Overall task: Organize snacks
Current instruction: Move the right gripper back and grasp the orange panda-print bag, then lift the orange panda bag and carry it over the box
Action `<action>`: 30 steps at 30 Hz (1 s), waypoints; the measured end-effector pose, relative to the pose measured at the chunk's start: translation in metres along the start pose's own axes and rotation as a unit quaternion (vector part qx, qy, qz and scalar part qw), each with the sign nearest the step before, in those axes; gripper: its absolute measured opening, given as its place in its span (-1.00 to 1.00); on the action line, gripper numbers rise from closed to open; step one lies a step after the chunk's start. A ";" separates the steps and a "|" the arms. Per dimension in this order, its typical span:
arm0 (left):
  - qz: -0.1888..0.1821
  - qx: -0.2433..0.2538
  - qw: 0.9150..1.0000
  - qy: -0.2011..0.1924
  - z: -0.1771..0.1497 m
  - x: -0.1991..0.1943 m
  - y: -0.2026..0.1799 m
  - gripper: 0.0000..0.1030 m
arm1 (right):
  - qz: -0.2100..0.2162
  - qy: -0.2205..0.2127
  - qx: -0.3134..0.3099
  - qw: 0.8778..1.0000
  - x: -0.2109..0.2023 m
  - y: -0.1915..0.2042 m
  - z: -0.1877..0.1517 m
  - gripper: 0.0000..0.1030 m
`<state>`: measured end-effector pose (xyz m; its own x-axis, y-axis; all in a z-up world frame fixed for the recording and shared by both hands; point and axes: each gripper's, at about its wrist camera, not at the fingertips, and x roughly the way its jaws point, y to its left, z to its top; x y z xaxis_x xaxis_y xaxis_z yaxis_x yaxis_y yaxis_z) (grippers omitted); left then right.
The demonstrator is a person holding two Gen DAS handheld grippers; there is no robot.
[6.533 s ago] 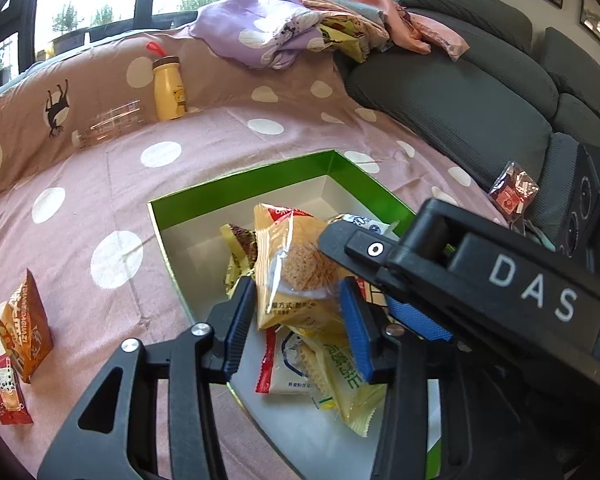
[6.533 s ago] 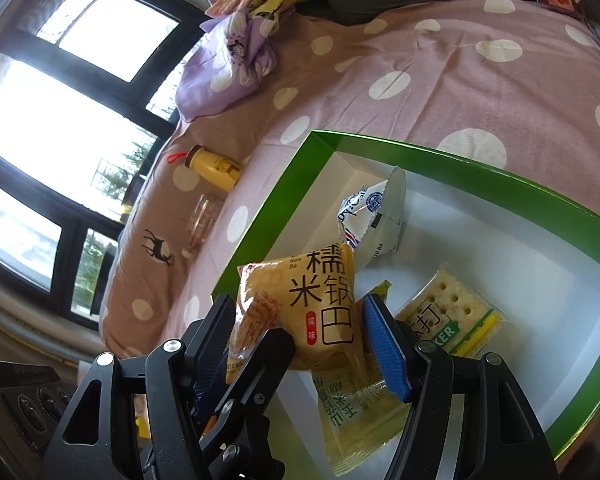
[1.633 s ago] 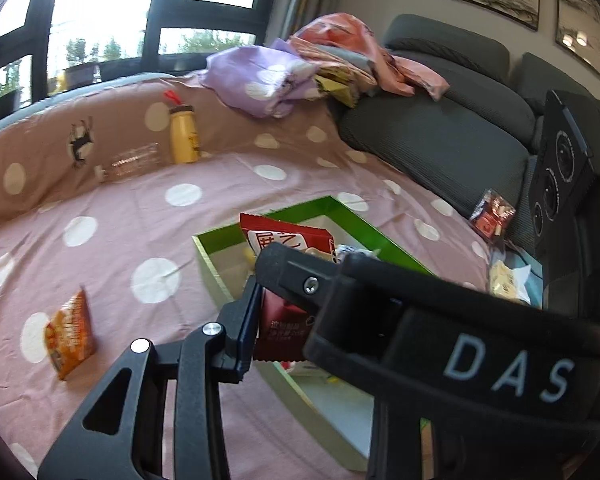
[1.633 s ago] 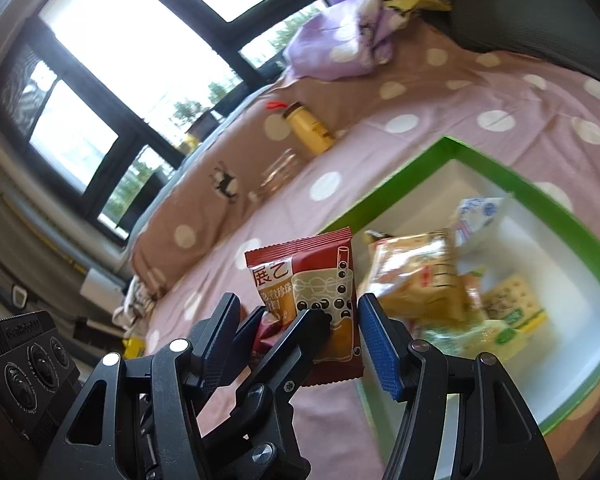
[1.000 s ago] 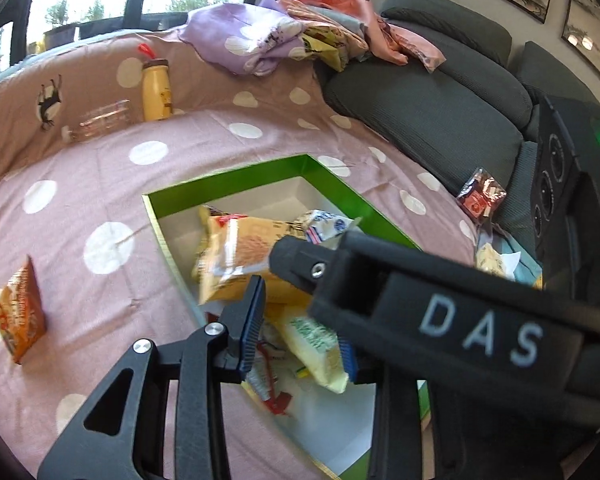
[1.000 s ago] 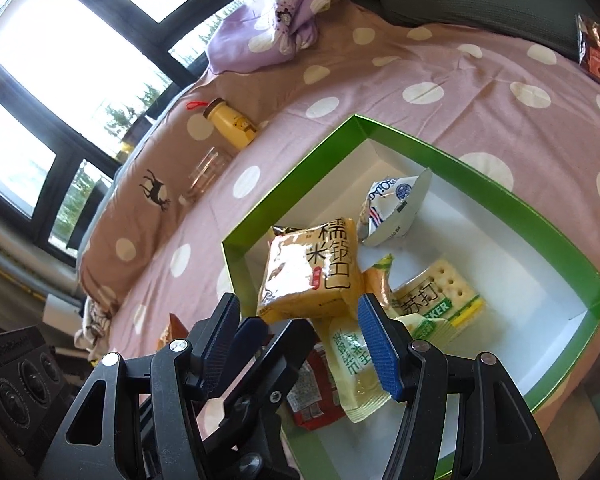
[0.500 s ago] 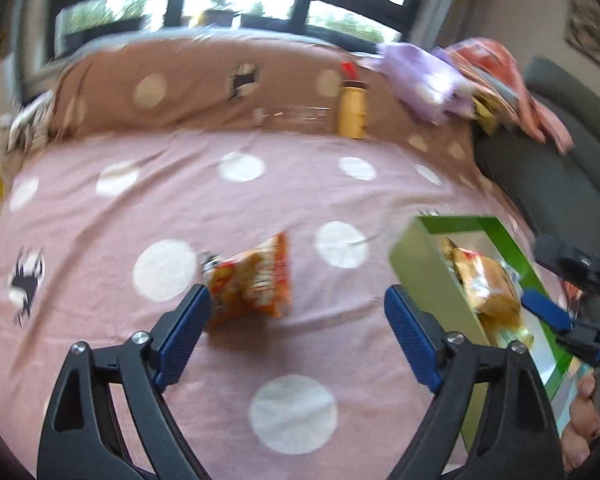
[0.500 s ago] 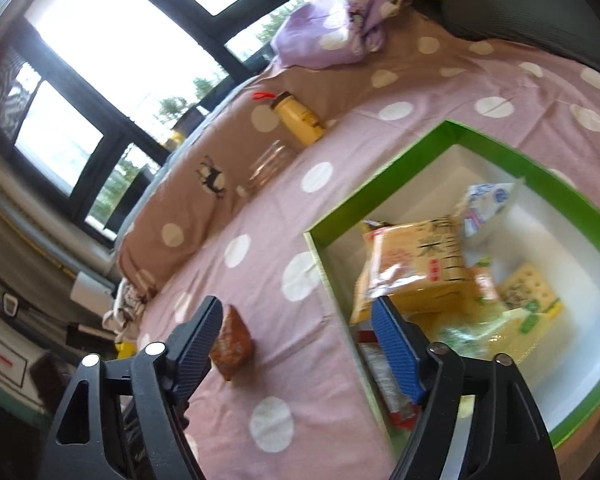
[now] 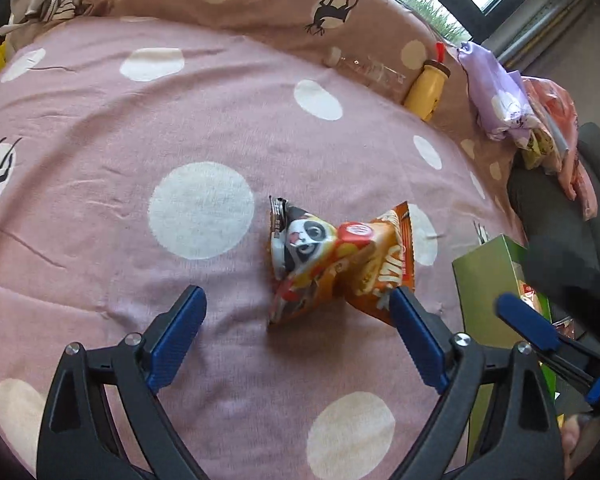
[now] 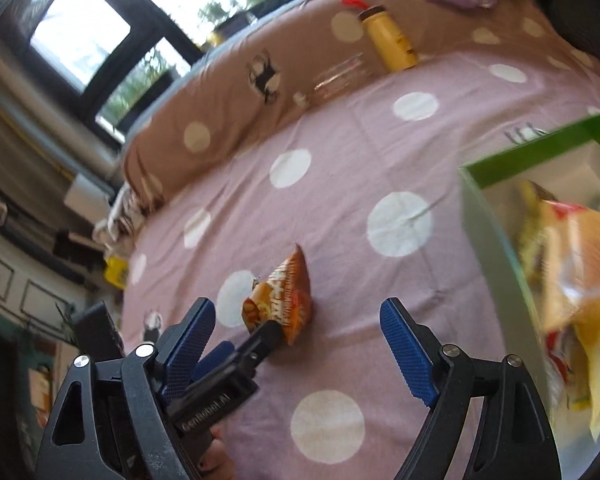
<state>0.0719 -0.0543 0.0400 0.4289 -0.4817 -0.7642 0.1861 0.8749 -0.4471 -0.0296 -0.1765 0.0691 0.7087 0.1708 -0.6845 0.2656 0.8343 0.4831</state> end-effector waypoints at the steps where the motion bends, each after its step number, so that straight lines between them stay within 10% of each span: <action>1: -0.010 -0.002 1.000 0.000 0.001 0.001 0.001 0.81 | -0.004 0.014 -0.011 1.000 0.012 0.005 0.003 0.66; 7: -0.035 0.001 0.999 0.006 0.000 0.011 0.002 0.76 | 0.008 0.053 -0.047 0.997 0.060 0.017 0.016 0.54; 13: -0.065 0.002 0.998 0.010 -0.001 0.017 -0.002 0.40 | 0.044 0.077 -0.007 0.996 0.080 -0.002 0.008 0.02; 30: -0.040 0.073 0.996 -0.039 -0.012 -0.035 -0.035 0.30 | 0.096 0.027 -0.023 0.995 0.027 0.007 -0.004 -0.01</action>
<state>0.0398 -0.0690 0.0769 0.4732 -0.5507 -0.6876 0.3476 0.8339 -0.4287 -0.0111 -0.1640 0.0516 0.7073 0.3568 -0.6103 0.0975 0.8058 0.5841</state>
